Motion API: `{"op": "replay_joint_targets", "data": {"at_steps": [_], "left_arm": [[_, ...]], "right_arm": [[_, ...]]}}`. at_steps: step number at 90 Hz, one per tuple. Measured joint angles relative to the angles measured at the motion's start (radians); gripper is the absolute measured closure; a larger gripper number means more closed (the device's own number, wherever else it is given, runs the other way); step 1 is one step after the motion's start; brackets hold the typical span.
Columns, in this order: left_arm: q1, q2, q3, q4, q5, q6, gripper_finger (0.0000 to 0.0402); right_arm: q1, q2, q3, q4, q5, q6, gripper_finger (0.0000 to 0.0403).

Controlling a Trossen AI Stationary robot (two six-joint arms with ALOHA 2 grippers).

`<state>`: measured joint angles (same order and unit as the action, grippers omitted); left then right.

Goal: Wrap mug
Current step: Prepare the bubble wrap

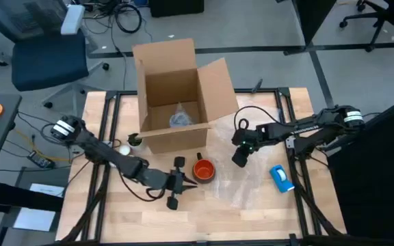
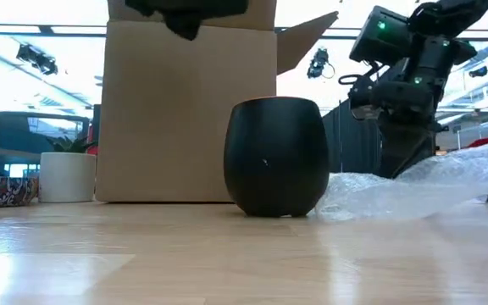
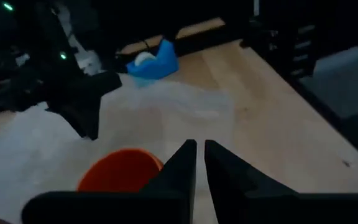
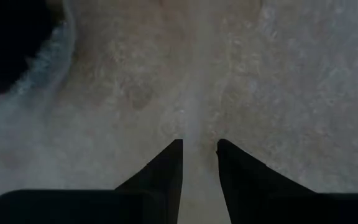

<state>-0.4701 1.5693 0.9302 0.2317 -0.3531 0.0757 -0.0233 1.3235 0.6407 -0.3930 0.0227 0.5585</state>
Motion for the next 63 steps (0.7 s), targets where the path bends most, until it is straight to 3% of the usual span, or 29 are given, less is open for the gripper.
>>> {"op": "replay_joint_targets", "data": {"at_steps": [26,40,63], "left_arm": [[-0.004,0.089,0.191,-0.231,0.000,-0.004,0.0340],[-0.002,0.101,0.228,-0.302,0.000,-0.026,0.0336],[-0.009,0.103,0.232,-0.459,-0.001,-0.043,0.0336]], "right_arm": [[0.050,0.049,0.000,0.066,0.035,0.006,0.0330],[0.072,0.141,0.019,0.149,-0.017,0.005,0.0330],[0.141,0.131,0.199,-0.061,0.040,-0.046,0.0330]]}}
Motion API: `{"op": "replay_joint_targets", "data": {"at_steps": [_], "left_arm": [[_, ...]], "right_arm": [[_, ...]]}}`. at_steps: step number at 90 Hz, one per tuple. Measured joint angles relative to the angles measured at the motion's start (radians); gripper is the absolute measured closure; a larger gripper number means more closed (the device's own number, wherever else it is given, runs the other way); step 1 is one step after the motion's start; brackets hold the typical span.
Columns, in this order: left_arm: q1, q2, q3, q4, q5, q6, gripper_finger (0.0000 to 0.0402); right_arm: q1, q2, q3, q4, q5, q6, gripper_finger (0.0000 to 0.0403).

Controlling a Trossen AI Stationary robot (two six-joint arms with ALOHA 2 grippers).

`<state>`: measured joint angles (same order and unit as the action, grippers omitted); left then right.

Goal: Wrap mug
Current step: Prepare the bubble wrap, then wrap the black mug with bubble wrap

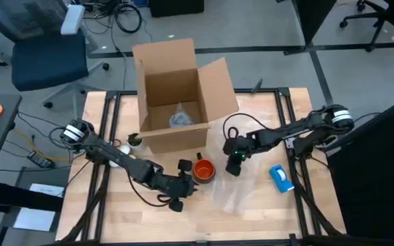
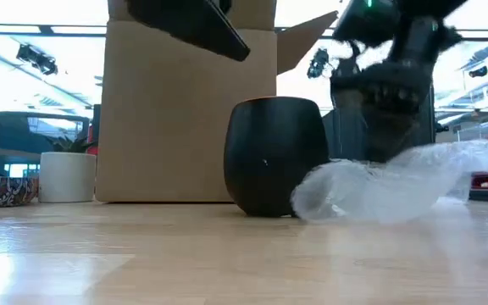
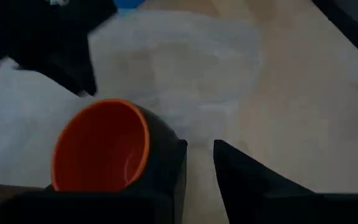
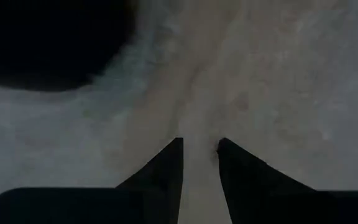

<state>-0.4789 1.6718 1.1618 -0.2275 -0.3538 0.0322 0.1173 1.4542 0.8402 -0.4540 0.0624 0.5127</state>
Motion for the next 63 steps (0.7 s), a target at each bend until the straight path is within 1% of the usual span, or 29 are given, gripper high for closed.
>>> {"op": "replay_joint_targets", "data": {"at_steps": [9,19,27,37,42,50,63], "left_arm": [[-0.009,-0.001,0.000,-0.030,0.011,-0.017,0.0336],[-0.021,-0.002,0.000,-0.079,0.028,-0.042,0.0336],[-0.030,-0.002,0.000,-0.128,0.030,-0.071,0.0336],[-0.041,-0.003,0.000,-0.185,0.031,-0.102,0.0337],[-0.047,-0.003,0.000,-0.198,0.031,-0.114,0.0337],[-0.052,-0.003,0.000,-0.198,0.031,-0.123,0.0337],[-0.058,-0.003,0.000,-0.195,0.030,-0.141,0.0337]], "right_arm": [[0.030,-0.023,0.077,-0.067,0.022,-0.011,0.0327],[0.060,-0.038,0.141,-0.085,0.017,-0.009,0.0320],[0.074,-0.043,0.185,-0.088,-0.018,-0.009,0.0314],[0.081,-0.042,0.241,-0.080,-0.090,-0.015,0.0312],[0.092,-0.043,0.264,-0.057,-0.110,-0.058,0.0313],[0.127,-0.043,0.285,0.014,-0.109,-0.195,0.0314],[0.169,-0.038,0.288,0.210,-0.134,-0.325,0.0316]]}}
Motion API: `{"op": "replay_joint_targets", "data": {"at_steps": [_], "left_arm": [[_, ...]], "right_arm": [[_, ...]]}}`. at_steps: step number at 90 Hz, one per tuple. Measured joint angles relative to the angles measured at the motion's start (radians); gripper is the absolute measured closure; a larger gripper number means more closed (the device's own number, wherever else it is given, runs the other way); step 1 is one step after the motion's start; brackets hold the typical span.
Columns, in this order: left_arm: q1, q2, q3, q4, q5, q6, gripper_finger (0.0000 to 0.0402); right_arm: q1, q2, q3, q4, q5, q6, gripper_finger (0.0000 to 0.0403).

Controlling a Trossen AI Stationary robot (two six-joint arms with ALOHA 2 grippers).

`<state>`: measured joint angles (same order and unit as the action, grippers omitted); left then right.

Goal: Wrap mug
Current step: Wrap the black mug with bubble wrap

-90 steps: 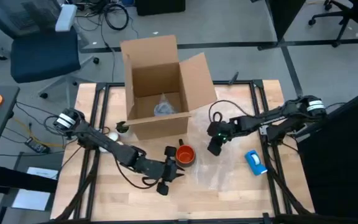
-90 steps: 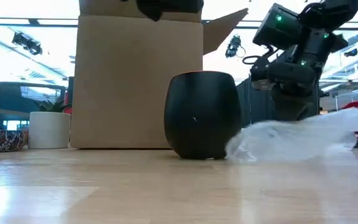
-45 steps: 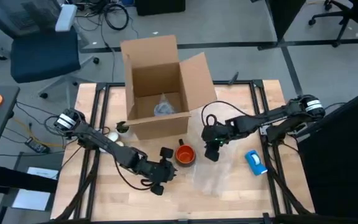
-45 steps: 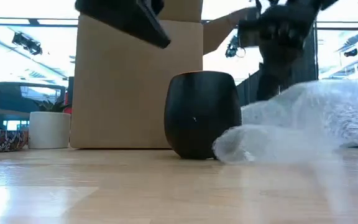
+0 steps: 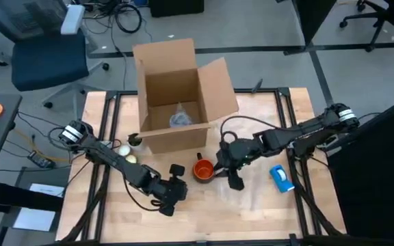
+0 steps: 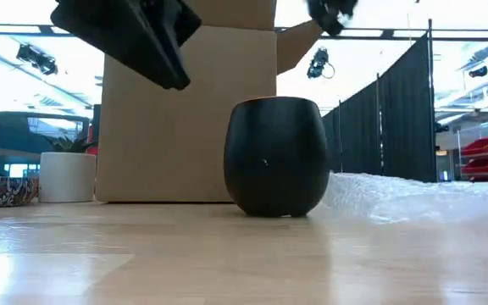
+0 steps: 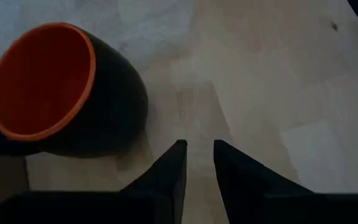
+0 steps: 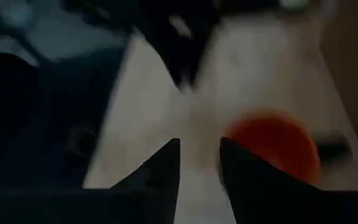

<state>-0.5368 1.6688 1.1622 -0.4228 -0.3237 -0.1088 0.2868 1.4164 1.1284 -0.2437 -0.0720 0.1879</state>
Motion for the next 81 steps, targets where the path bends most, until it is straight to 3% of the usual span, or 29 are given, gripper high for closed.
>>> {"op": "replay_joint_targets", "data": {"at_steps": [19,39,58,81], "left_arm": [[-0.002,0.000,0.000,0.004,0.000,-0.041,0.0337],[-0.002,-0.001,0.000,0.022,-0.023,-0.083,0.0337],[-0.002,-0.001,0.001,0.038,-0.025,-0.112,0.0337],[-0.003,-0.001,0.001,0.015,-0.018,-0.151,0.0337]], "right_arm": [[0.042,0.033,0.000,0.053,-0.002,-0.042,0.0318],[0.048,0.169,0.090,0.006,-0.007,-0.042,0.0303],[0.047,0.271,0.244,-0.209,0.057,-0.102,0.0264],[0.036,0.356,0.278,-0.255,0.097,-0.154,0.0206]]}}
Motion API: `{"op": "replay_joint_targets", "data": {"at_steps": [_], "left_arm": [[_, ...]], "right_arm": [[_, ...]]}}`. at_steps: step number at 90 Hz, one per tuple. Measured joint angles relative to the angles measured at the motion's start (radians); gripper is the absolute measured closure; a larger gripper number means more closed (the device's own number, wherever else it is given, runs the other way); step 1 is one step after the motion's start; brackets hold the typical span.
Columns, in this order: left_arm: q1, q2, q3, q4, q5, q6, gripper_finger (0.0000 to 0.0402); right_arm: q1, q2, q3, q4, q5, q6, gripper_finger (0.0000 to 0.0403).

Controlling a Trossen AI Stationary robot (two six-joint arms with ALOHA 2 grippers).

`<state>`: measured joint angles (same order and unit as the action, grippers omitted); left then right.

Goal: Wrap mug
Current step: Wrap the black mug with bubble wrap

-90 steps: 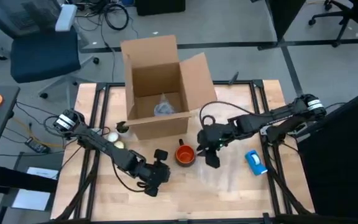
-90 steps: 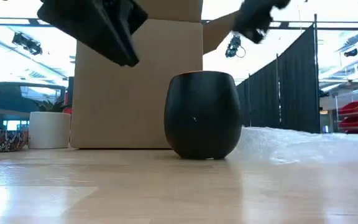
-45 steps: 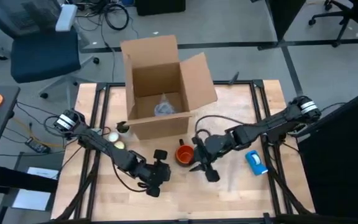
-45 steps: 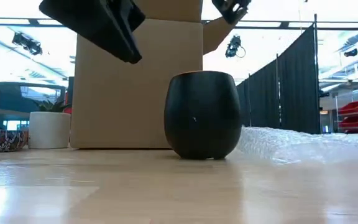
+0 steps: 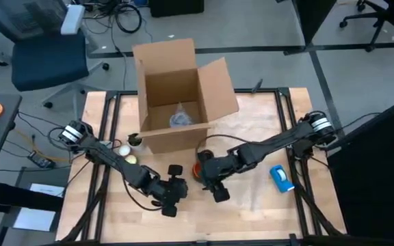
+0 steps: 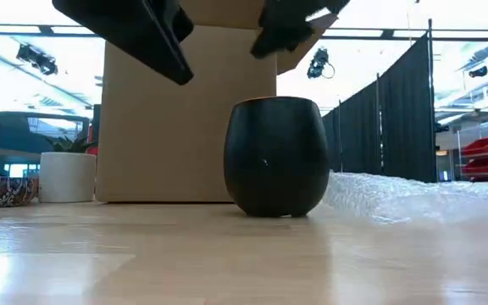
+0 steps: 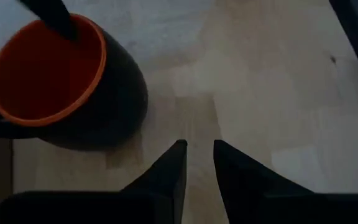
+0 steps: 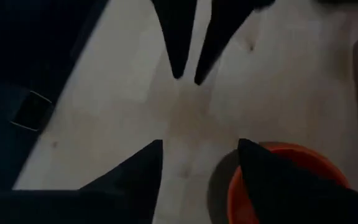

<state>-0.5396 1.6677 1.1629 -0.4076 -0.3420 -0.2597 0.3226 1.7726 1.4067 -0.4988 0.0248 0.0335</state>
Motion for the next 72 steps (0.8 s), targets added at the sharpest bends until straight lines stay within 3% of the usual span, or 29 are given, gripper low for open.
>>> {"op": "replay_joint_targets", "data": {"at_steps": [20,47,72], "left_arm": [[0.000,0.000,0.000,-0.016,0.005,-0.014,0.0337],[0.000,0.000,-0.001,-0.009,0.003,-0.014,0.0337],[0.000,0.000,-0.001,-0.004,-0.002,-0.014,0.0337]], "right_arm": [[-0.016,0.027,0.001,-0.066,0.087,0.041,0.0201],[-0.026,0.028,0.000,-0.106,0.050,0.044,0.0233],[-0.028,0.105,0.000,-0.060,0.017,0.048,0.0253]]}}
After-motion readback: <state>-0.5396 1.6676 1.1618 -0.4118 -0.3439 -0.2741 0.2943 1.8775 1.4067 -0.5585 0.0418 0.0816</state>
